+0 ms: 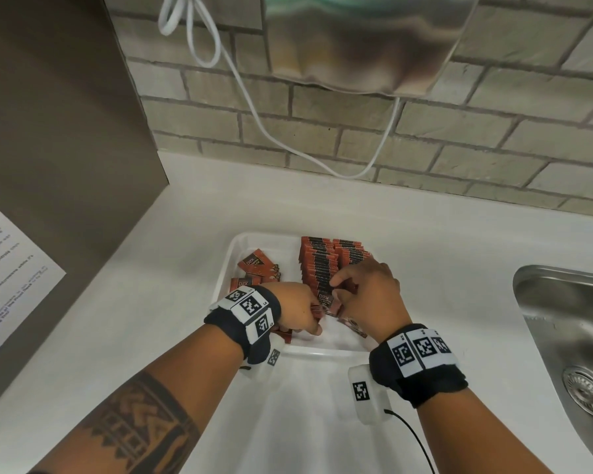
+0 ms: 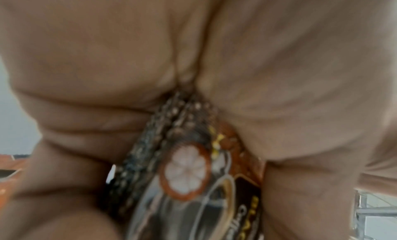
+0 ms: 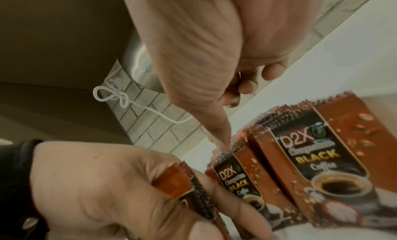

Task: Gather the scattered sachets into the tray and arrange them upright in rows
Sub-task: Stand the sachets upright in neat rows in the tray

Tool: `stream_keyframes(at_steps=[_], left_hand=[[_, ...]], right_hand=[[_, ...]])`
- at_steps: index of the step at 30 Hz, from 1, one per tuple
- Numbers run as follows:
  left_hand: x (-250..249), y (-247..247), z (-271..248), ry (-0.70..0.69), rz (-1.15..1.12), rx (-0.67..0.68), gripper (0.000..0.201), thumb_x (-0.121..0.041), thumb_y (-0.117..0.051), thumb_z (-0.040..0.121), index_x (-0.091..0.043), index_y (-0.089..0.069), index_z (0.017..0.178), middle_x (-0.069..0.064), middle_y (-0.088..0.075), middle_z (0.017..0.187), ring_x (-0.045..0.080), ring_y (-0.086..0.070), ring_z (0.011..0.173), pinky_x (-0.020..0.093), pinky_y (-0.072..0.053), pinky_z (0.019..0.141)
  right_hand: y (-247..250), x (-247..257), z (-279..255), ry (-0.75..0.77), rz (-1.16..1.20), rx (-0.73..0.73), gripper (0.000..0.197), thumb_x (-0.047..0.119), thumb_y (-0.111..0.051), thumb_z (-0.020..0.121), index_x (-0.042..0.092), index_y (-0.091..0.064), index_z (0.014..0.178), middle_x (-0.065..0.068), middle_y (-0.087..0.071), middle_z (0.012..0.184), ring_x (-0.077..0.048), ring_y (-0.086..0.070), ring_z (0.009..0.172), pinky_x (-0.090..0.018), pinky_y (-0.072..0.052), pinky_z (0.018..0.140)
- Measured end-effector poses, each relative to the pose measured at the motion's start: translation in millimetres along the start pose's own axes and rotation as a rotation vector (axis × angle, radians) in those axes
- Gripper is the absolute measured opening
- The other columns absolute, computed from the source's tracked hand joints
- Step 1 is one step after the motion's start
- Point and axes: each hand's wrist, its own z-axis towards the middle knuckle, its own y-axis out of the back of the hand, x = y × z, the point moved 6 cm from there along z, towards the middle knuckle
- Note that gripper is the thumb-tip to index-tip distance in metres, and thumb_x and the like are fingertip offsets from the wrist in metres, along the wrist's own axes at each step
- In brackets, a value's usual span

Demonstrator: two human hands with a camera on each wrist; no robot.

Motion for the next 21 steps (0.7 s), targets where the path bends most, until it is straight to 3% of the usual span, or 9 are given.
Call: stream_keyframes(at_steps=[3, 5, 7, 10, 12, 15, 18, 21], left_hand=[[1, 5, -6, 0.010, -0.026, 0.014, 0.035, -0.033, -0.065, 0.090, -0.016, -0.069, 0.121, 0.007, -0.076, 0.099, 0.019, -0.064, 0.069, 0.027, -0.056, 0.064], [4, 11, -12, 0.003, -0.054, 0.016, 0.035, -0.024, -0.064, 0.089, -0.015, -0.067, 0.123, 0.007, -0.073, 0.094, 0.016, -0.060, 0.065, 0.024, -0.051, 0.056], [9, 20, -20, -0.031, -0.130, 0.009, 0.035, -0.020, -0.067, 0.090, -0.017, -0.066, 0.124, 0.008, -0.072, 0.099, 0.013, -0.063, 0.066, 0.024, -0.054, 0.057], [16, 30, -31, -0.125, -0.439, 0.000, 0.036, -0.014, -0.075, 0.089, -0.024, -0.067, 0.123, 0.011, -0.072, 0.110, 0.019, -0.074, 0.088, 0.029, -0.062, 0.072], [17, 35, -37, -0.182, -0.602, -0.057, 0.038, -0.013, -0.081, 0.085, -0.025, -0.069, 0.118, 0.008, -0.074, 0.108, 0.022, -0.074, 0.098, 0.035, -0.063, 0.077], [15, 39, -39, -0.238, -0.729, -0.154, 0.040, -0.012, -0.087, 0.078, -0.020, -0.068, 0.112, 0.004, -0.076, 0.099, 0.022, -0.075, 0.094, 0.045, -0.063, 0.081], [13, 35, -40, -0.278, -0.811, -0.196, 0.039, -0.009, -0.087, 0.077, -0.017, -0.068, 0.109, 0.001, -0.075, 0.093, 0.018, -0.075, 0.087, 0.040, -0.064, 0.074], [12, 33, -42, -0.317, -0.867, -0.207, 0.039, -0.011, -0.086, 0.078, -0.017, -0.068, 0.112, 0.004, -0.074, 0.098, 0.019, -0.075, 0.089, 0.037, -0.063, 0.071]], right_hand=[[7, 3, 0, 0.009, 0.088, -0.010, 0.014, 0.021, -0.079, 0.079, 0.032, -0.073, 0.085, 0.002, -0.061, 0.100, -0.015, -0.056, 0.095, -0.034, -0.048, 0.085], [14, 7, -2, 0.029, 0.166, -0.011, 0.012, 0.016, -0.077, 0.082, 0.027, -0.075, 0.085, 0.002, -0.061, 0.096, -0.002, -0.057, 0.083, -0.012, -0.045, 0.073], [20, 11, -7, 0.017, 0.311, 0.016, 0.010, 0.009, -0.074, 0.086, 0.019, -0.075, 0.089, 0.001, -0.062, 0.090, 0.006, -0.060, 0.069, -0.004, -0.042, 0.057], [21, 20, -14, 0.008, 0.430, 0.126, 0.012, 0.014, -0.076, 0.086, 0.021, -0.073, 0.095, 0.006, -0.067, 0.088, 0.007, -0.061, 0.069, -0.007, -0.044, 0.059], [18, 26, -16, 0.009, 0.485, 0.200, 0.019, 0.019, -0.080, 0.083, 0.021, -0.071, 0.100, 0.005, -0.069, 0.091, 0.006, -0.061, 0.072, -0.006, -0.045, 0.063], [17, 31, -15, -0.017, 0.568, 0.205, 0.021, 0.014, -0.078, 0.085, 0.021, -0.070, 0.102, -0.001, -0.069, 0.089, 0.000, -0.062, 0.066, -0.014, -0.051, 0.060], [18, 28, -13, -0.061, 0.586, 0.149, 0.016, 0.009, -0.071, 0.090, 0.021, -0.071, 0.100, 0.000, -0.072, 0.085, -0.020, -0.069, 0.070, -0.040, -0.058, 0.064], [20, 26, -14, -0.089, 0.607, 0.128, 0.012, 0.012, -0.074, 0.089, 0.021, -0.072, 0.097, 0.003, -0.072, 0.083, -0.026, -0.070, 0.075, -0.039, -0.059, 0.064]])
